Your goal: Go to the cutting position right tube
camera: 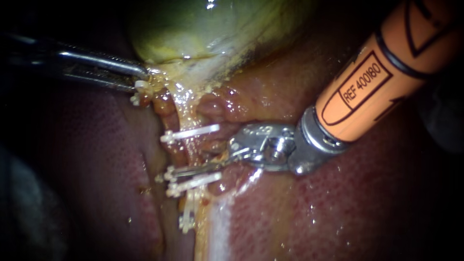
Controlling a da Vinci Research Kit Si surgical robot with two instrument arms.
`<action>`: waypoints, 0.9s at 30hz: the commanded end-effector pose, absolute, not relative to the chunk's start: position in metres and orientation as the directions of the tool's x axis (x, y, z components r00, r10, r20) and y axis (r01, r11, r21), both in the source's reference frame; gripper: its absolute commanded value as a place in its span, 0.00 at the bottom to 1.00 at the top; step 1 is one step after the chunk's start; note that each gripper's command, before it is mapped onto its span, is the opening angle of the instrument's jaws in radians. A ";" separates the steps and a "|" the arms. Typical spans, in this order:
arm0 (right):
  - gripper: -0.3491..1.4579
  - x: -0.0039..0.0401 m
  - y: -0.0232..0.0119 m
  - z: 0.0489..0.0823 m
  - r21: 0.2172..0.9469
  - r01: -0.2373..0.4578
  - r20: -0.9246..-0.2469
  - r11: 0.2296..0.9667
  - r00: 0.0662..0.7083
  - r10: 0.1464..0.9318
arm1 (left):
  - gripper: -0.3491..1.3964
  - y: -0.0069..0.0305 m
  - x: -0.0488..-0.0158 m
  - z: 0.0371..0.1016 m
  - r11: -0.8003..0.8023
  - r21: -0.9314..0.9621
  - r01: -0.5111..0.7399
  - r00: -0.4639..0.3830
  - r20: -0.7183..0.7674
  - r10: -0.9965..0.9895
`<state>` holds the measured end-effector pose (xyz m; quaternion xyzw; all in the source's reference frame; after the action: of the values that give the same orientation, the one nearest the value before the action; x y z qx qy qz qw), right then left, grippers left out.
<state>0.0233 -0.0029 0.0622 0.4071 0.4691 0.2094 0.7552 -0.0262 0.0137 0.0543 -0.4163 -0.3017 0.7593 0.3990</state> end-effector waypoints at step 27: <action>0.91 0.0243 -0.0030 0.0631 0.829 0.125 -0.537 0.545 0.446 0.716 | 0.00 0.0137 -0.0263 0.0543 -0.500 -0.790 -0.355 -0.335 -0.391 0.857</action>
<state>0.0245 -0.0031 0.0632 0.4339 0.4868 0.2007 0.7310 -0.0263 0.0137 0.0543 -0.4163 -0.3016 0.7593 0.3990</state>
